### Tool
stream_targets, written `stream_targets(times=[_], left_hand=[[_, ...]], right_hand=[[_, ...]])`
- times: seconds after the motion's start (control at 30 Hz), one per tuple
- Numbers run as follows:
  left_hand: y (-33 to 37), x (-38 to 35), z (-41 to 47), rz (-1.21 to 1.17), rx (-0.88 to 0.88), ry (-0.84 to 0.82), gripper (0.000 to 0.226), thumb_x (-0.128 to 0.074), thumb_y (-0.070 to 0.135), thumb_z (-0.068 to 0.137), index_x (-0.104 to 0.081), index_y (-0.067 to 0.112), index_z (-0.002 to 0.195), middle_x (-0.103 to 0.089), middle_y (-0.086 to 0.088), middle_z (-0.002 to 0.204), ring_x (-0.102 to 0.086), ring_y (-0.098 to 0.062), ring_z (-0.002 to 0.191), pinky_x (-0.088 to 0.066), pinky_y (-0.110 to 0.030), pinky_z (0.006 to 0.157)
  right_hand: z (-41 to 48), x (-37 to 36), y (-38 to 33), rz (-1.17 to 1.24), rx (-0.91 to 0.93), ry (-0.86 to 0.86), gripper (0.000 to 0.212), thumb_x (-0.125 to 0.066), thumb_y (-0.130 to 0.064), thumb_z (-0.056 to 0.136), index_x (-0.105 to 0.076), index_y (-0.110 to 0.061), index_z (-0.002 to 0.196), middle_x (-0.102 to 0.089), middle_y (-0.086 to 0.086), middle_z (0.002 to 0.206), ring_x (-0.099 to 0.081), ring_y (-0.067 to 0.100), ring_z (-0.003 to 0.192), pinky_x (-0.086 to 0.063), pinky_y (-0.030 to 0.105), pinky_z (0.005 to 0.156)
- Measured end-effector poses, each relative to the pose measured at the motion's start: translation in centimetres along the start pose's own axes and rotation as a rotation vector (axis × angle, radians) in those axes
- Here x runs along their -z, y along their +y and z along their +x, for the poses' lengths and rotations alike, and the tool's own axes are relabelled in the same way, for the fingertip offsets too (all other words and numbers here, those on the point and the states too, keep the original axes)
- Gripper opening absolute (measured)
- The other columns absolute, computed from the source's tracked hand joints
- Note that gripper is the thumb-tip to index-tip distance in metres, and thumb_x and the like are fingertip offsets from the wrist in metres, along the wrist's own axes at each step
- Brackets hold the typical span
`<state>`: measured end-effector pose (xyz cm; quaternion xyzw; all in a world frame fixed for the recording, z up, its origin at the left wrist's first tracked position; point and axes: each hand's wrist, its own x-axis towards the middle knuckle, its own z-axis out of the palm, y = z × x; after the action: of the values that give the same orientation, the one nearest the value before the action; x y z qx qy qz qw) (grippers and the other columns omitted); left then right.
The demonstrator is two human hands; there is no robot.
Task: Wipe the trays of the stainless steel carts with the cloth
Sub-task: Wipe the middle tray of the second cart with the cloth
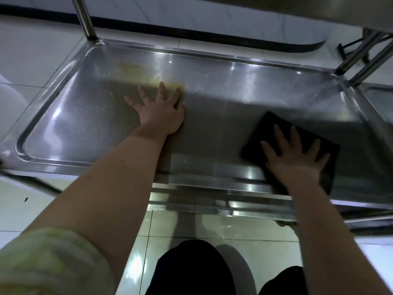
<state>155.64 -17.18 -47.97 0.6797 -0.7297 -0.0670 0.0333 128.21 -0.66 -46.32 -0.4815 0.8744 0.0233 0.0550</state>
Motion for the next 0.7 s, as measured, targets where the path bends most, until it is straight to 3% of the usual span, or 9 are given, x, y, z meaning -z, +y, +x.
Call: stream_targets(times=[0.1,0.2,0.3,0.4,0.5,0.57,0.63,0.7], left_hand=[[-0.4,-0.1,0.0,0.003,-0.012,0.008,0.058,-0.011,0.067,0.092,-0.005,0.055,0.148,0.003,0.006,0.165,0.014,-0.051,0.143,0.009,-0.079,0.101],[-0.8,-0.2,0.3,0.0,-0.021,-0.015,0.059,-0.01,0.069,0.09,-0.003,0.056,0.147,0.004,0.008,0.164,0.014,-0.05,0.144,0.007,-0.08,0.1],[-0.9,-0.3,0.4,-0.013,-0.022,-0.027,0.061,-0.009,0.07,0.088,-0.002,0.057,0.146,0.004,0.01,0.164,0.015,-0.049,0.144,0.008,-0.079,0.101],[-0.7,-0.2,0.3,-0.011,-0.016,-0.03,0.063,-0.007,0.071,0.085,-0.003,0.057,0.146,0.003,0.01,0.164,0.013,-0.047,0.145,0.009,-0.078,0.102],[-0.7,-0.2,0.1,-0.012,-0.013,-0.027,0.063,-0.008,0.071,0.085,-0.004,0.056,0.147,0.002,0.01,0.164,0.012,-0.047,0.145,0.012,-0.077,0.102],[-0.6,-0.2,-0.2,-0.009,-0.007,-0.029,0.063,-0.009,0.07,0.087,-0.004,0.055,0.147,0.002,0.009,0.164,0.012,-0.047,0.145,0.012,-0.076,0.102],[-0.5,-0.1,-0.5,0.001,-0.001,-0.027,0.061,-0.009,0.069,0.089,-0.003,0.055,0.148,0.003,0.008,0.164,0.012,-0.046,0.146,0.012,-0.076,0.103],[-0.5,0.0,-0.6,0.007,0.002,-0.024,0.058,-0.01,0.066,0.092,-0.002,0.054,0.148,0.004,0.008,0.164,0.013,-0.046,0.146,0.011,-0.076,0.104]], right_hand=[[-4.6,-1.4,-8.0,-0.035,0.356,0.026,0.071,-0.009,-0.085,0.078,0.01,-0.062,0.142,0.01,-0.02,0.161,0.009,0.043,0.147,0.009,0.064,0.111],[-5.0,-1.0,-8.6,-0.03,0.489,-0.028,0.073,-0.009,-0.084,0.073,0.008,-0.064,0.141,0.01,-0.022,0.16,0.014,0.04,0.147,0.014,0.06,0.112],[-0.6,-0.4,-2.1,-0.162,0.384,0.005,0.073,-0.024,-0.075,0.079,0.001,-0.061,0.146,0.01,-0.019,0.162,0.009,0.043,0.147,0.005,0.06,0.115],[4.5,1.2,6.8,-0.131,0.069,-0.063,0.073,-0.043,-0.061,0.091,0.002,-0.057,0.148,0.01,-0.016,0.162,0.004,0.044,0.147,-0.003,0.061,0.116],[6.0,1.8,11.3,0.041,-0.162,-0.055,0.068,-0.037,-0.067,0.092,-0.001,-0.056,0.149,0.004,-0.016,0.163,0.004,0.046,0.146,0.001,0.063,0.115],[5.6,1.6,8.8,0.129,-0.199,-0.033,0.067,-0.024,-0.077,0.088,-0.003,-0.058,0.148,0.003,-0.017,0.163,0.007,0.047,0.146,0.005,0.065,0.114],[4.7,0.8,3.3,0.105,-0.036,0.007,0.066,-0.019,-0.08,0.087,-0.001,-0.06,0.146,0.003,-0.018,0.162,0.007,0.049,0.145,0.005,0.066,0.113],[3.1,-0.6,-3.7,0.023,0.27,0.068,0.064,-0.017,-0.079,0.086,0.003,-0.061,0.145,0.005,-0.019,0.162,0.007,0.049,0.145,0.006,0.066,0.111]])
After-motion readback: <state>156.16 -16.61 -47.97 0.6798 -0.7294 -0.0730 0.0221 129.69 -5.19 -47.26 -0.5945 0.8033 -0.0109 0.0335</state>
